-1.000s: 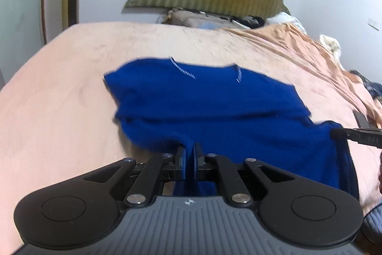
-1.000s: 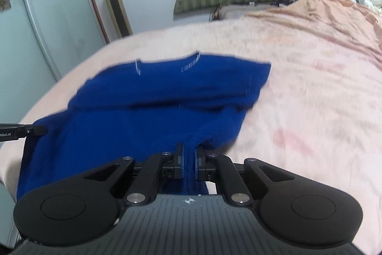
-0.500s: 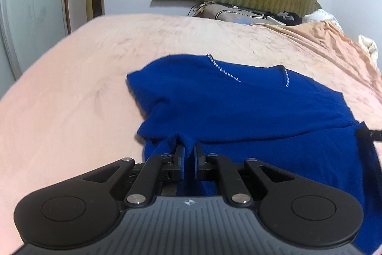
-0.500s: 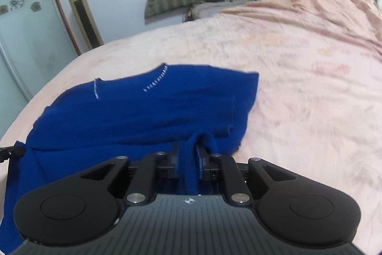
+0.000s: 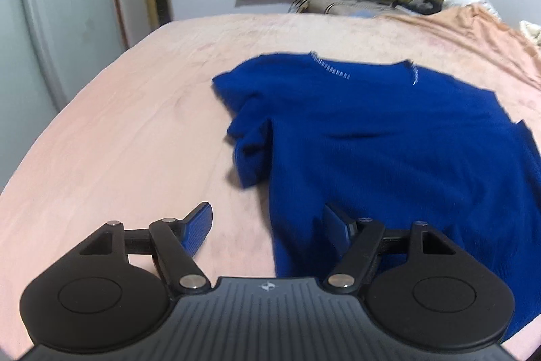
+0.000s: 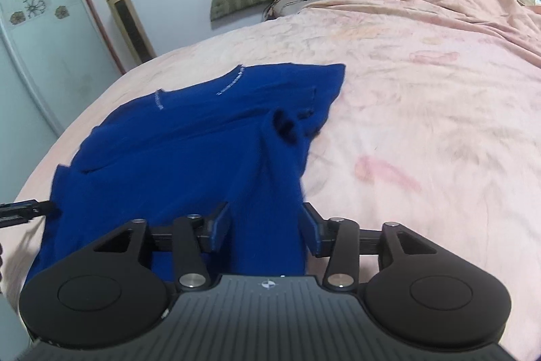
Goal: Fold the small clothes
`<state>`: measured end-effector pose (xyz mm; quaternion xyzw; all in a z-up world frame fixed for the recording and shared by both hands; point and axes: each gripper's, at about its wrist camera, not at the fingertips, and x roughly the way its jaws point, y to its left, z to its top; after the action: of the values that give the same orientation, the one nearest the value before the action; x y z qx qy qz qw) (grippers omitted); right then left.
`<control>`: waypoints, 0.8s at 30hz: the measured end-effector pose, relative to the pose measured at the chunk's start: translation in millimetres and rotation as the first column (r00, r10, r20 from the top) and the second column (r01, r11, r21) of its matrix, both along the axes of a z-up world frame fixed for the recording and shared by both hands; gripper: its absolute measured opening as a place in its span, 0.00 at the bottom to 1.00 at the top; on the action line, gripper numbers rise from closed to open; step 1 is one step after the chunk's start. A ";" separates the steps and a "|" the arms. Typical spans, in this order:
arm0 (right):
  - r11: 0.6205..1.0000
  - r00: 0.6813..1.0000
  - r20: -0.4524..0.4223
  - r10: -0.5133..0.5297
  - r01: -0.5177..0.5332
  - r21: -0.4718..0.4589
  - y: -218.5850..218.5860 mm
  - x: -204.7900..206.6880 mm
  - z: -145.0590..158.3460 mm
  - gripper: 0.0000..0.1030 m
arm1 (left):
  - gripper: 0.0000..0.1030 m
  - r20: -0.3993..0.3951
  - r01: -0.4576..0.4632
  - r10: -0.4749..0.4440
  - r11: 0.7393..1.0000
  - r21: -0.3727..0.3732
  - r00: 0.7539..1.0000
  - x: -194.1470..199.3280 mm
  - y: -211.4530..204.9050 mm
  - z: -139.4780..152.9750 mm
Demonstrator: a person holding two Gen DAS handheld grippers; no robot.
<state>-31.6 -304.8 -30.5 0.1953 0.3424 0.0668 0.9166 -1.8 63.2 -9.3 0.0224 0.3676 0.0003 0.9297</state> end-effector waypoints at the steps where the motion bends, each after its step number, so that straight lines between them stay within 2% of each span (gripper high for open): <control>1: 1.000 1.000 0.007 0.000 0.000 -0.010 5.5 -3.2 1.8 0.60 | 0.70 -0.009 -0.011 0.011 1.000 0.000 1.000 -1.3 -2.6 -1.1; 2: 1.000 1.000 0.020 0.003 -0.003 -0.031 13.0 -5.7 4.8 0.64 | 0.70 -0.013 -0.022 0.022 1.000 -0.002 1.000 -2.2 -4.6 -1.5; 4: 0.997 0.999 0.045 0.012 -0.008 -0.079 25.6 -8.1 9.6 0.83 | 0.70 -0.007 -0.043 0.043 0.999 0.002 0.999 -3.6 -7.7 -2.1; 6: 0.991 0.997 0.067 0.030 -0.021 -0.132 38.4 -8.9 14.1 0.88 | 0.70 -0.002 -0.070 0.070 0.997 0.035 0.998 -4.6 -12.0 -2.6; 9: 0.984 0.995 0.073 0.061 -0.048 -0.174 50.3 -9.8 17.5 0.90 | 0.70 -0.003 -0.077 0.078 0.995 0.066 0.997 -6.6 -16.1 -3.3; 14: 0.990 0.996 0.058 0.073 -0.066 -0.124 48.3 -13.0 15.6 0.92 | 0.73 -0.011 -0.064 0.065 0.995 0.081 0.998 -12.1 -21.0 -4.5; 19: 0.991 0.996 0.057 0.065 -0.059 -0.117 44.5 -21.5 14.5 0.92 | 0.76 -0.025 -0.064 0.067 0.992 0.108 0.997 -15.7 -24.8 -7.0; 22: 0.994 0.997 0.058 0.056 -0.050 -0.094 39.2 -27.0 13.5 0.93 | 0.84 -0.031 -0.048 0.051 0.994 0.097 0.998 -22.0 -23.7 -6.7; 24: 0.995 0.996 0.054 0.068 -0.064 -0.073 34.3 -31.8 13.0 0.93 | 0.85 -0.021 -0.036 0.037 0.997 0.066 0.999 -30.4 -19.5 -5.4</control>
<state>-63.4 -270.5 -17.5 0.1490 0.3248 0.0904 0.9296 -32.2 43.7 -14.6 0.0461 0.3783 0.0290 0.9241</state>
